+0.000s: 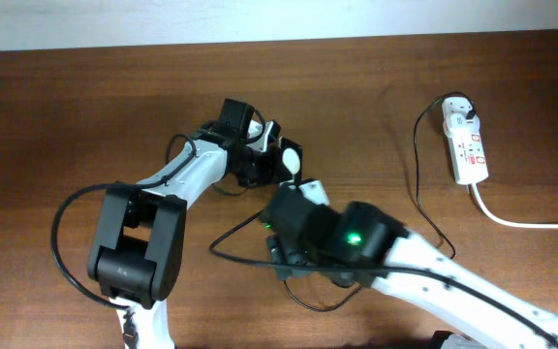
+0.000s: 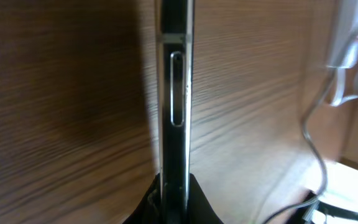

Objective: Plug charger to phone and switch on socket

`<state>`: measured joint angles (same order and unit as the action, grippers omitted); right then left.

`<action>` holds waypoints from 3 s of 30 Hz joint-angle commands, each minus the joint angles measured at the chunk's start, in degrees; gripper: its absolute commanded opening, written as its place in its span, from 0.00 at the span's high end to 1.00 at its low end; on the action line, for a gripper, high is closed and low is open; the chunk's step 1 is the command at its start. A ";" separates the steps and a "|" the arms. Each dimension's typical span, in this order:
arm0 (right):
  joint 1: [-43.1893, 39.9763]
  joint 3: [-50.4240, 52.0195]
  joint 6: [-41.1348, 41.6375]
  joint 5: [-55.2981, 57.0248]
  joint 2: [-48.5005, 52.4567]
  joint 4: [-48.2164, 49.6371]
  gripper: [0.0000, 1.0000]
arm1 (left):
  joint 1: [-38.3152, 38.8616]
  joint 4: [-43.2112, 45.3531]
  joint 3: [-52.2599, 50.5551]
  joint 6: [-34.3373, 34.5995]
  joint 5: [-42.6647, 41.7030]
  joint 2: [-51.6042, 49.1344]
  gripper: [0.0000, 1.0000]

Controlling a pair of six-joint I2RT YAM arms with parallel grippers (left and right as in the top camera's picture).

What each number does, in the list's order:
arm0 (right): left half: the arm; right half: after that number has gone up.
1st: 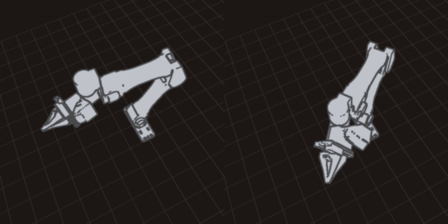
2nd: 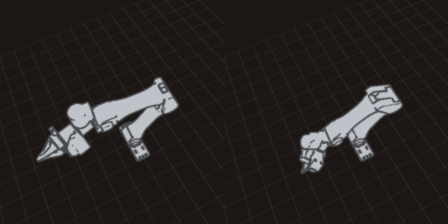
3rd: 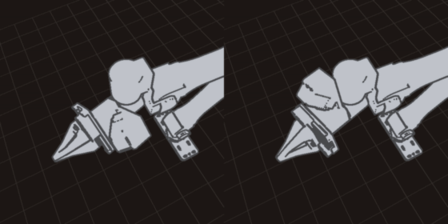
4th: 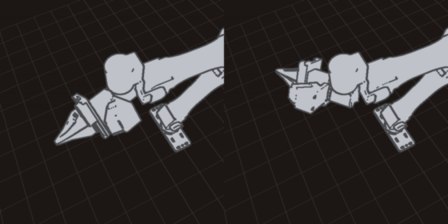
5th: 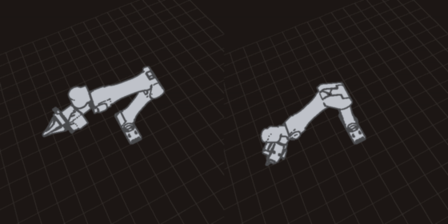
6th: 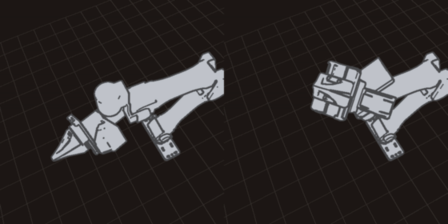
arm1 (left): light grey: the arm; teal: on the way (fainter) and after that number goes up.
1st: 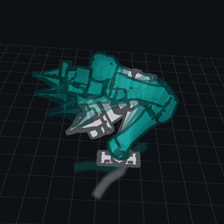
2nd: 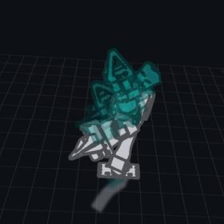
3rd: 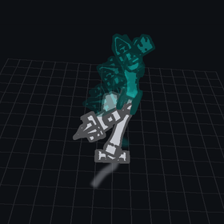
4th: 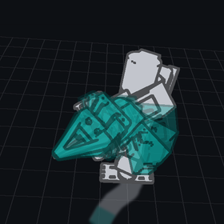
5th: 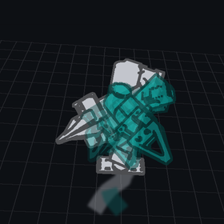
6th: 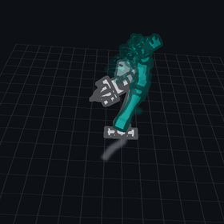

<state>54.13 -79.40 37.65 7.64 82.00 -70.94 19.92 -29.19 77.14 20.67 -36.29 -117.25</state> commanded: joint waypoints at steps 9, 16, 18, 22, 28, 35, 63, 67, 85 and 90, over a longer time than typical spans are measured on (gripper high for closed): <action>-9.53 -0.44 1.57 2.21 -29.86 -6.08 0.01 | 0.22 -1.36 1.22 6.67 11.34 -0.07 0.67; -9.53 -0.44 1.64 3.61 -29.97 -11.28 0.01 | 0.22 -1.57 -2.29 1.95 17.84 -0.09 0.46; -9.53 -0.44 1.66 5.07 -29.97 -11.63 0.01 | 0.22 -1.64 -3.13 1.95 18.16 -0.09 0.41; -9.53 -0.44 1.88 5.09 -30.36 -11.63 0.01 | 0.22 -1.75 -3.19 1.92 20.48 -0.09 0.26; -9.53 -0.44 1.84 11.23 -40.59 -12.68 0.01 | -4.92 -16.46 4.44 -4.35 39.91 9.57 0.01; -9.53 -0.44 1.84 34.99 -42.16 6.01 0.02 | -5.73 -30.38 6.84 -4.50 53.24 46.16 0.01; -38.88 -0.24 -38.47 21.29 -54.29 40.17 0.96 | -11.21 -67.49 6.54 -4.48 53.05 95.67 0.01; -52.17 2.51 -33.48 5.68 -62.79 34.36 0.96 | -14.23 -67.49 6.54 -4.48 53.05 95.71 0.01; -56.78 -0.44 -29.62 3.26 -81.68 32.96 0.96 | -16.02 -67.49 6.58 -4.48 53.05 115.27 0.01; -55.71 -1.90 -29.62 2.82 -81.66 37.66 0.96 | -16.44 -67.49 6.73 -4.48 53.07 116.83 0.01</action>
<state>-2.20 -81.14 7.60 11.38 1.06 -35.59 4.03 -96.71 83.77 16.60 16.16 -1.23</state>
